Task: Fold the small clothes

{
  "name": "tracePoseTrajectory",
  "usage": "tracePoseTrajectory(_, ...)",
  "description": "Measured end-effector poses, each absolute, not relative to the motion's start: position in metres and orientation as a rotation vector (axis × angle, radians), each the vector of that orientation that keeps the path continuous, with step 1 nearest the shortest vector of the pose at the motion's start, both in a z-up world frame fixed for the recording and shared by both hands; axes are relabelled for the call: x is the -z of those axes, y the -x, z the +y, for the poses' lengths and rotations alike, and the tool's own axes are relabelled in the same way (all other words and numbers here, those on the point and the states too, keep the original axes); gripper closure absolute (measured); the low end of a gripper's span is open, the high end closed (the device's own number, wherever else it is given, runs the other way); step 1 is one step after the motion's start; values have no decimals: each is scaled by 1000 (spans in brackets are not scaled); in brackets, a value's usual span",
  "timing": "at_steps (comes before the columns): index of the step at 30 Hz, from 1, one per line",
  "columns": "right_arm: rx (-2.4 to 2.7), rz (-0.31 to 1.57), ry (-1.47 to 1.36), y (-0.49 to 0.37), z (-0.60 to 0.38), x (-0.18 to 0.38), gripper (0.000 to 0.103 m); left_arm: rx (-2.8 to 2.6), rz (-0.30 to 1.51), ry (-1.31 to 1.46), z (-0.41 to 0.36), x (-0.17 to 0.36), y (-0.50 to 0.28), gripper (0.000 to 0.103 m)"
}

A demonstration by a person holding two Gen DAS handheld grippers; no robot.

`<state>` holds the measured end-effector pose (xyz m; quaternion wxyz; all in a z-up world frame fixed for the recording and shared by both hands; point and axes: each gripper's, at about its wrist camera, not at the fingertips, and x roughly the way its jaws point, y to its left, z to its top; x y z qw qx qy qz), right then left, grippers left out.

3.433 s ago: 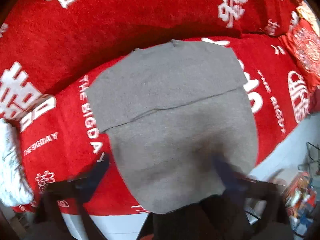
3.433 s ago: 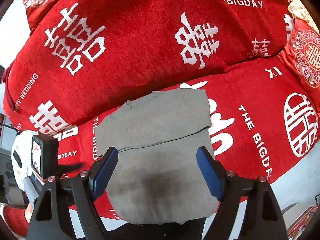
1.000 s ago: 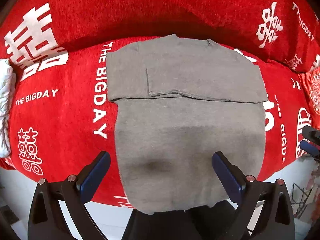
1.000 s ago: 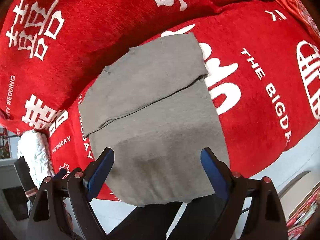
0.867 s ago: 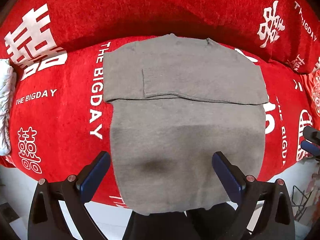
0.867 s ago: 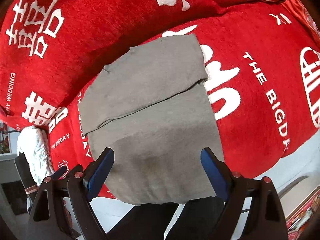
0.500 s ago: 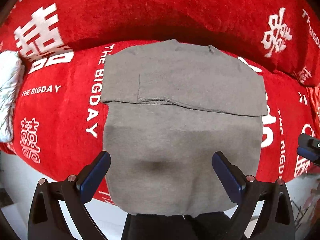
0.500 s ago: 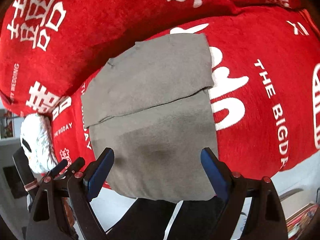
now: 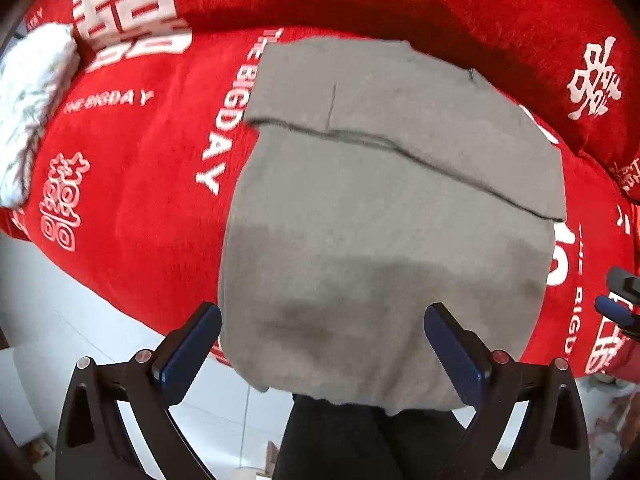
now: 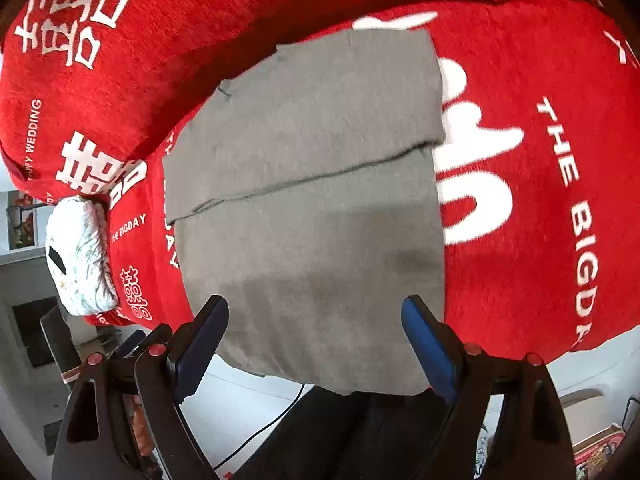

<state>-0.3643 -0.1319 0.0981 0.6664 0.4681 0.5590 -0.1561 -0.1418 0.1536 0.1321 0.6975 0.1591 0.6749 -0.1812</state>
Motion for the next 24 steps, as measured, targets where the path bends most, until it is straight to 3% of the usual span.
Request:
tracePoseTrajectory(16,357,1308,-1216,464,-66,27,13,406,1605,-352,259,-32,153,2)
tracePoseTrajectory(24,351,1353,-1256,498,-39,79,12,455,1667,-353,272,18,175,1)
